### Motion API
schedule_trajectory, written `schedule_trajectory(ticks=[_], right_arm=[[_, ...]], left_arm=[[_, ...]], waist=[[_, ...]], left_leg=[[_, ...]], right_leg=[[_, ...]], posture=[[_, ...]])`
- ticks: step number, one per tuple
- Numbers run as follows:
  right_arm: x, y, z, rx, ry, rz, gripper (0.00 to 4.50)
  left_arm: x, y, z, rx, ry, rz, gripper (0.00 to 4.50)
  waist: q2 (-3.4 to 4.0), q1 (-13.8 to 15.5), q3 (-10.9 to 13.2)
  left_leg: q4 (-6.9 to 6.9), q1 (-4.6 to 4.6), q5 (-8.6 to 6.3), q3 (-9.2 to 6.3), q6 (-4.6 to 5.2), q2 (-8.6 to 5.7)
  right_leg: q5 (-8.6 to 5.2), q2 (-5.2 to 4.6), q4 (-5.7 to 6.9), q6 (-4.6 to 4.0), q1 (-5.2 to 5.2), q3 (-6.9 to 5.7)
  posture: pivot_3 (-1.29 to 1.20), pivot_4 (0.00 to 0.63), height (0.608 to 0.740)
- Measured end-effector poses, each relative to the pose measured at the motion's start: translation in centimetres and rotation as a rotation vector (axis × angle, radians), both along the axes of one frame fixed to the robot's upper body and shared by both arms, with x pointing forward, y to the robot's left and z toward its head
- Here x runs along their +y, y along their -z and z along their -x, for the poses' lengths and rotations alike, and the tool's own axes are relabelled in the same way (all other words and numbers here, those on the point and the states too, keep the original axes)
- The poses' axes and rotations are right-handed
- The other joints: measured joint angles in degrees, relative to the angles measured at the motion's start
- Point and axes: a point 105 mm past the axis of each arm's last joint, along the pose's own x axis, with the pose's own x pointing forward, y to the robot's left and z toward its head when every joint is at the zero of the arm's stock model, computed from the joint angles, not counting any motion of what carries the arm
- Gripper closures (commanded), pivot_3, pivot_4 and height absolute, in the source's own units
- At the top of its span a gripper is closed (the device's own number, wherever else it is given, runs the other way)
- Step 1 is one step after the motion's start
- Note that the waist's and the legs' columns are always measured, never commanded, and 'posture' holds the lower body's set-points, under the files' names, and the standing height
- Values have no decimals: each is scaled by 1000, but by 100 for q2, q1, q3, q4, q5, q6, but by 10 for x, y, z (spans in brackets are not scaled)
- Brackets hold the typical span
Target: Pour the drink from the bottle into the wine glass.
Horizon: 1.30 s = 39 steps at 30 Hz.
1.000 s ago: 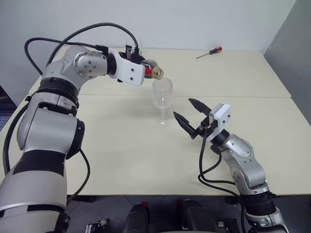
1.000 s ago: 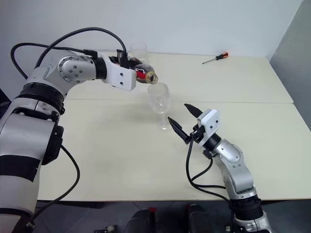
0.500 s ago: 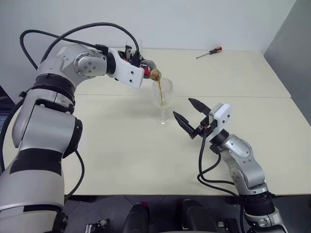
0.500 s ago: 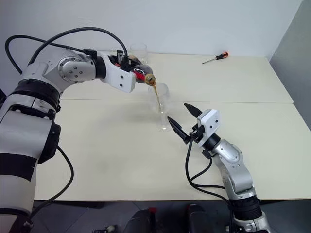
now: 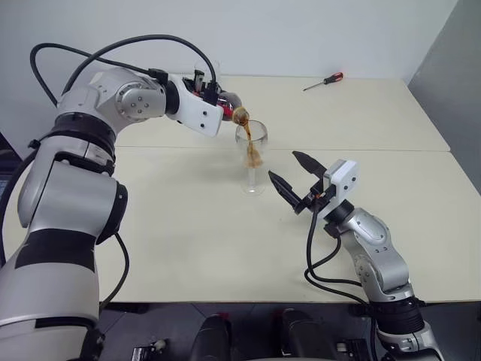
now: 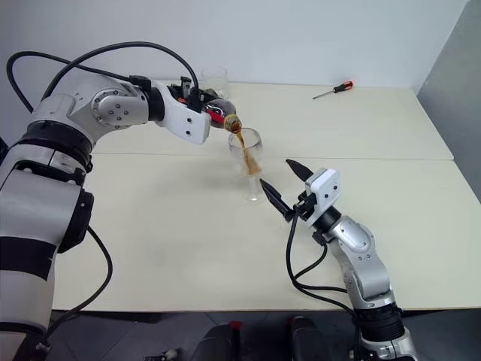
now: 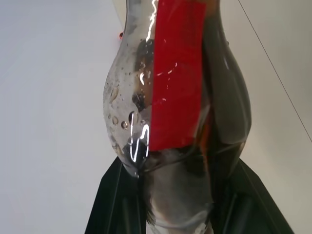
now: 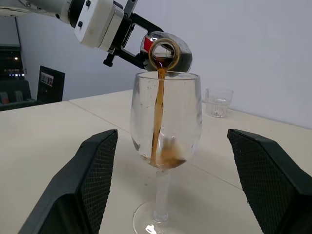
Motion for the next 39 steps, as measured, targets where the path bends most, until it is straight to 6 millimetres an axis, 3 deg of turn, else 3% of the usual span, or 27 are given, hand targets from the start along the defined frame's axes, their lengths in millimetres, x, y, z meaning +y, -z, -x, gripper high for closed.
schedule_trajectory(ticks=[23, 39], right_arm=[[1, -1, -1, -6, 6, 4, 645], [0, -1, -1, -8, 11, 6, 645]], left_arm=[[-1, -16, -3, -68, -17, -26, 3260], [0, -14, -3, -69, -19, -44, 3260]], waist=[[0, -1, 0], [0, 0, 0]], left_leg=[[1, 1, 0, 1, 0, 0], [1, 1, 0, 1, -1, 0]], right_leg=[[0, 0, 3, 0, 0, 1], [0, -1, 3, 0, 0, 1]], posture=[[0, 150, 740], [0, 150, 740]])
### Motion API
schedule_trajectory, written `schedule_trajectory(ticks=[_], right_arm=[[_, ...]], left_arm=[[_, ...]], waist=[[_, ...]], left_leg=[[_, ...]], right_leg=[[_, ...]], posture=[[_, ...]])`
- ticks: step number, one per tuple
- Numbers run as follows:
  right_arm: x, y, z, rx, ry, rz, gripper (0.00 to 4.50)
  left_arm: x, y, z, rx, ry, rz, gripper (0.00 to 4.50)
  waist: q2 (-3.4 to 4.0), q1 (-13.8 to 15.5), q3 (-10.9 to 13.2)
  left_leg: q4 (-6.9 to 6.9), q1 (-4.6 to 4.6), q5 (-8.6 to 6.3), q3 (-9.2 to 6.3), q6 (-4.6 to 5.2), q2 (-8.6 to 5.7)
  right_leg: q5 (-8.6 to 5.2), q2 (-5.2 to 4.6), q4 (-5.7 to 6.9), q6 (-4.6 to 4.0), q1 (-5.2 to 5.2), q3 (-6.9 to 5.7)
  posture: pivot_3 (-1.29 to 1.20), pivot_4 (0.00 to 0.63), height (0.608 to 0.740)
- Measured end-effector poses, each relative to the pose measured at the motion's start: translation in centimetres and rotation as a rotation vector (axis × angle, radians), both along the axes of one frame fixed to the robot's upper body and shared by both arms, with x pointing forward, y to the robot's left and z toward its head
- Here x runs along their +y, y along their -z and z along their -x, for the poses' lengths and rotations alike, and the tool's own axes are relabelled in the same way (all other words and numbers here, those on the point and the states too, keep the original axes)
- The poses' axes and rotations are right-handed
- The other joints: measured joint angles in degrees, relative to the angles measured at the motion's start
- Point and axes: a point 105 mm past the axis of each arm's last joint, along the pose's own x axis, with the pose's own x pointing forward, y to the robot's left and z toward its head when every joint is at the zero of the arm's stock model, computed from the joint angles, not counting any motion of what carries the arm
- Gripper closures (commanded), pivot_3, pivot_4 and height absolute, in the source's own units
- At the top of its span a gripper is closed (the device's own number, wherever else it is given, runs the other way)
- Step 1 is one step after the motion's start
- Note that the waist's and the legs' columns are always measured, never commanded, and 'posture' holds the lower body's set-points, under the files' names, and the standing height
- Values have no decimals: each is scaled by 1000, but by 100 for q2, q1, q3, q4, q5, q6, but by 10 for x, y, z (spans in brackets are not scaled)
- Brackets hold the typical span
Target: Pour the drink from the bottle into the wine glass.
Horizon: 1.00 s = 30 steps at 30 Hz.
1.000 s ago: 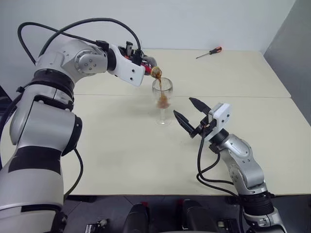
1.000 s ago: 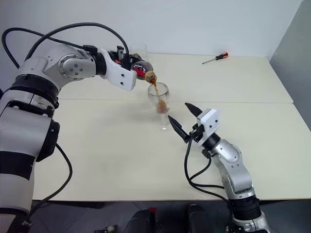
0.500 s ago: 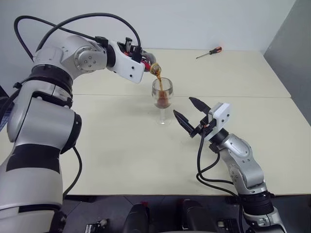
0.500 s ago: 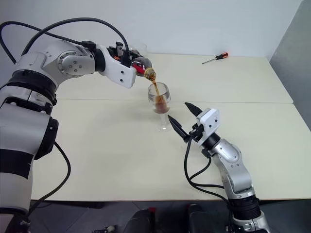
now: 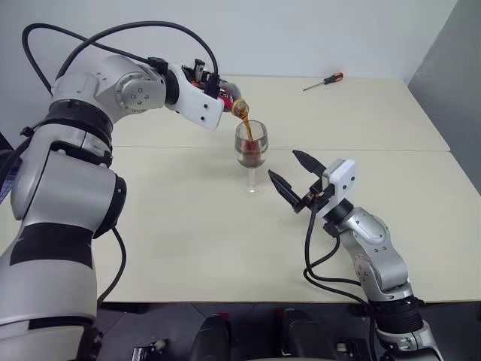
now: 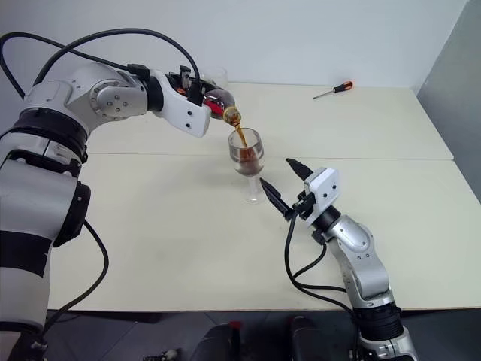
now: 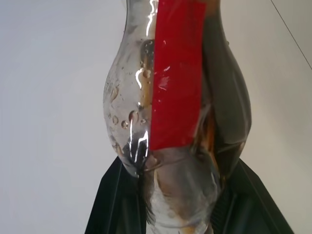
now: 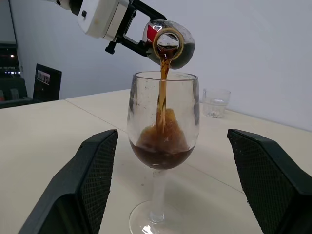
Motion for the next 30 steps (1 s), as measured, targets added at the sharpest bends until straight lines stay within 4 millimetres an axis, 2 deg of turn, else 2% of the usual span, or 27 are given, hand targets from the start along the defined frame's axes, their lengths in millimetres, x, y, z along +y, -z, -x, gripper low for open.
schedule_trajectory(ticks=[30], right_arm=[[0, 2, -2, 7, 5, 6, 645]], left_arm=[[0, 0, 0, 2, -4, 0, 3260]], waist=[[0, 0, 0]], left_leg=[[1, 0, 0, 0, 0, 0]], right_leg=[[0, 0, 1, 0, 0, 0]], posture=[[0, 150, 740]])
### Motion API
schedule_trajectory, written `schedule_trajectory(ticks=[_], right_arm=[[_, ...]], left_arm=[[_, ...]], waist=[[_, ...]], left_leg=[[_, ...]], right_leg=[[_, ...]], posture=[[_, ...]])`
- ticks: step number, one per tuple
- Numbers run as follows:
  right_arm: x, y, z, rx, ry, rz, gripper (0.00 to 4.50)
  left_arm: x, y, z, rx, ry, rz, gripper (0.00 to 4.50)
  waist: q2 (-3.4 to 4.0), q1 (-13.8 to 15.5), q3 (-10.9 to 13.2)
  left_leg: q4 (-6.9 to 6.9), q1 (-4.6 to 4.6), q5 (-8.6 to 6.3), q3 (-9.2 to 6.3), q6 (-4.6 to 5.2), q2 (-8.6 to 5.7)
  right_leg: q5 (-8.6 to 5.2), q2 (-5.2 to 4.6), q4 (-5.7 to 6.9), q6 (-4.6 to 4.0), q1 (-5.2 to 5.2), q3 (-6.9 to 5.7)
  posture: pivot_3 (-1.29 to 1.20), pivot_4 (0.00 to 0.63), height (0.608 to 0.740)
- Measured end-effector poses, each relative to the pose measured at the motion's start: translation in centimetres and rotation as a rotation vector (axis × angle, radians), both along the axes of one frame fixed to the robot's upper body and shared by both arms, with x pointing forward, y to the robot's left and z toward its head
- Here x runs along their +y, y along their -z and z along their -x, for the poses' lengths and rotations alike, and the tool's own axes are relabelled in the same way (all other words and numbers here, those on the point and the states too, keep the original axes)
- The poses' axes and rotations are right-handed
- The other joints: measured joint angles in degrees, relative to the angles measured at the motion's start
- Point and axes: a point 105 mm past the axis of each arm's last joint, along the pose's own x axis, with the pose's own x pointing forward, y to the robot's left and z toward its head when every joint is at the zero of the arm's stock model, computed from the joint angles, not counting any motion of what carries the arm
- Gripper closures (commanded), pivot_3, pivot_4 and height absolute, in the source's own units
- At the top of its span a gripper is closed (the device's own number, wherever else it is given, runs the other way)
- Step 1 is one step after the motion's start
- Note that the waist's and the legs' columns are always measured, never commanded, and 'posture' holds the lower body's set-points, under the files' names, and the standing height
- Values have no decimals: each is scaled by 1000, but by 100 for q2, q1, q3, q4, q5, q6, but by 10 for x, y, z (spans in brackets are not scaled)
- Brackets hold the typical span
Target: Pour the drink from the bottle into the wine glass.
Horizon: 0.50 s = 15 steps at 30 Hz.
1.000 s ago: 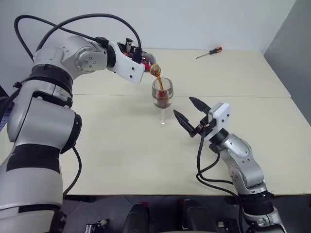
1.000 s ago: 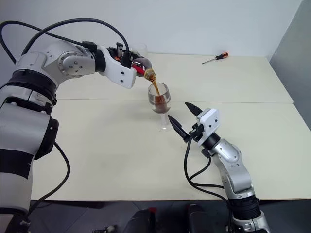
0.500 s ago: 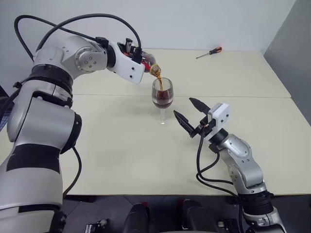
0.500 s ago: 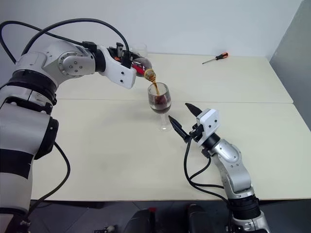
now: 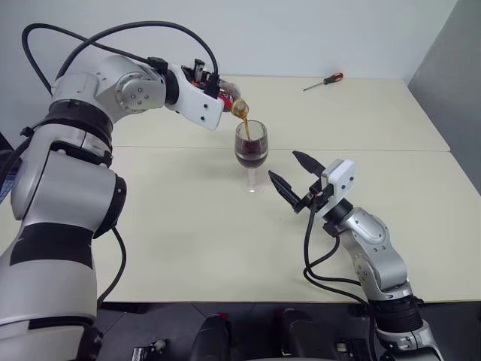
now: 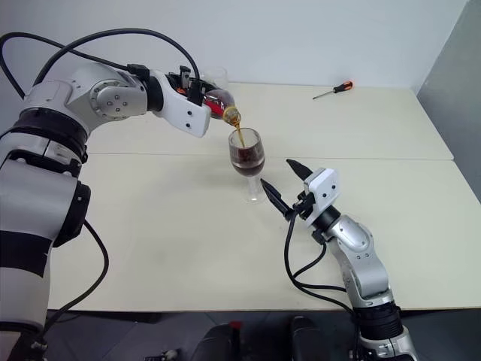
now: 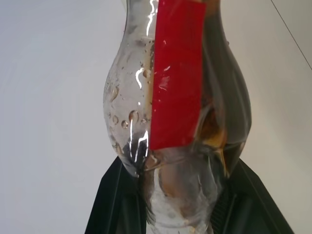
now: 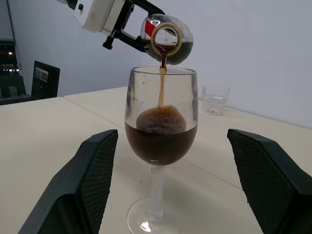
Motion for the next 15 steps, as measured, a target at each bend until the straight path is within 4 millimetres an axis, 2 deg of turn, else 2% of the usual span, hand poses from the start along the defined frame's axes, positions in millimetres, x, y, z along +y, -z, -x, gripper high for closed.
schedule_trajectory(ticks=[15], right_arm=[[0, 0, 0, 0, 0, -1, 645]], left_arm=[[-1, -2, 0, -4, 4, 0, 3260]], waist=[[0, 0, 0]], left_leg=[[0, 0, 0, 0, 0, 0]], right_leg=[[0, 0, 0, 0, 0, 0]], posture=[[0, 150, 740]])
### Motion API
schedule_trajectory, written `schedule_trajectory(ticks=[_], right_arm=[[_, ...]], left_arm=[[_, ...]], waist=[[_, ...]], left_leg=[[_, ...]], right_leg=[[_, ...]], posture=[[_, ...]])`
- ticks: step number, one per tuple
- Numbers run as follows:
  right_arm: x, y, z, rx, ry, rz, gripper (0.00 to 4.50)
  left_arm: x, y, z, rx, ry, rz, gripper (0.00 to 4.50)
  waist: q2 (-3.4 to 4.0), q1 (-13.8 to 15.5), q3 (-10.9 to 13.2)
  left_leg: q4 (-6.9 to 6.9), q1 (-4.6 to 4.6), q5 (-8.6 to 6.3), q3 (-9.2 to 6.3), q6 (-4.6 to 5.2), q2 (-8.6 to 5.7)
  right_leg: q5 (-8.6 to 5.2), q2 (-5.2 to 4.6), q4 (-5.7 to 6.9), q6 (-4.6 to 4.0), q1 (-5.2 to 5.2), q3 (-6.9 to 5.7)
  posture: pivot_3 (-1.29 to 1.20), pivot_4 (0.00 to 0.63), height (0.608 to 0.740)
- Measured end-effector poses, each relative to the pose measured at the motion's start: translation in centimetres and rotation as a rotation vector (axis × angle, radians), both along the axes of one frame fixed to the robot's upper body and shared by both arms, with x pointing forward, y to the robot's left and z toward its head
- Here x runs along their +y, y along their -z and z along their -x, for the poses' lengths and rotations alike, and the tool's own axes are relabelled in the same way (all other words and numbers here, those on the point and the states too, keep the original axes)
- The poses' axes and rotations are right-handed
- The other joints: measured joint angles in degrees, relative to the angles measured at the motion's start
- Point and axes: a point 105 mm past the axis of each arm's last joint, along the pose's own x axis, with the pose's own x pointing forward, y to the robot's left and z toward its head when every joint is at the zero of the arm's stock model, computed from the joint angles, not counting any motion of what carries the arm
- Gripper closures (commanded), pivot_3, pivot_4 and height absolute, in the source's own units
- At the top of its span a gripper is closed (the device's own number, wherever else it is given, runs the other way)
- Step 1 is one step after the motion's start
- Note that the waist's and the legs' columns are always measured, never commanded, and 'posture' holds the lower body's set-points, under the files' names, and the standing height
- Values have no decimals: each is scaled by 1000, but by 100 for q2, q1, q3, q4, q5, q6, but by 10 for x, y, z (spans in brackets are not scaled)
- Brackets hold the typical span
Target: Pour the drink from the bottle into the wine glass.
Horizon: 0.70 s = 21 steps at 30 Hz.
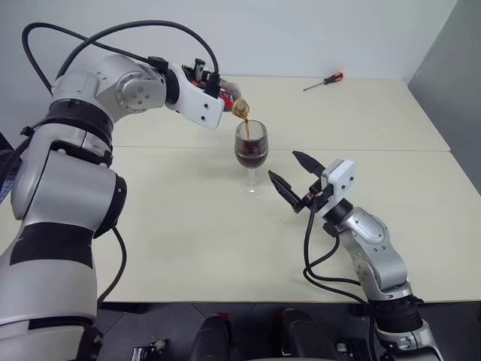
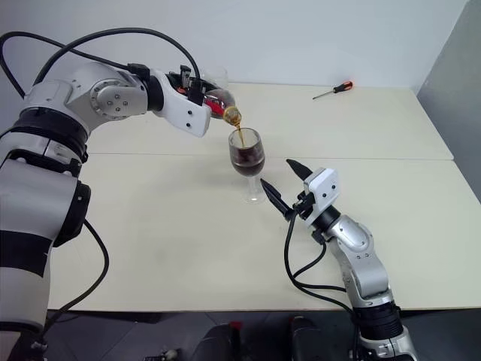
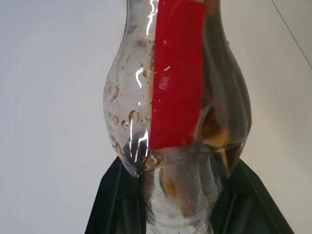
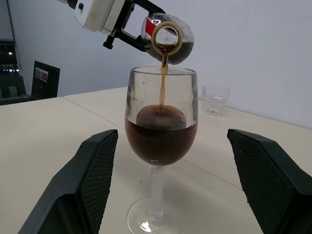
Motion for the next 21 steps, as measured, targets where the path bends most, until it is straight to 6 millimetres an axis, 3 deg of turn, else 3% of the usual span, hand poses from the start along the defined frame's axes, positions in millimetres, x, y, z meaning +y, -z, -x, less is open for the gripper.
schedule_trajectory(ticks=[13, 21], right_arm=[[0, 0, 0, 0, 6, -2, 645], [-1, -1, -1, -1, 12, -5, 645]], left_arm=[[-4, -5, 1, -5, 11, 6, 3260], [-18, -9, 5, 45, 52, 78, 3260]], waist=[[0, 0, 0], [0, 0, 0]], left_leg=[[0, 0, 0, 0, 0, 0], [1, 1, 0, 1, 0, 0]], right_leg=[[0, 0, 1, 0, 0, 0], [0, 0, 1, 0, 0, 1]], posture=[[0, 150, 740], [0, 150, 740]])
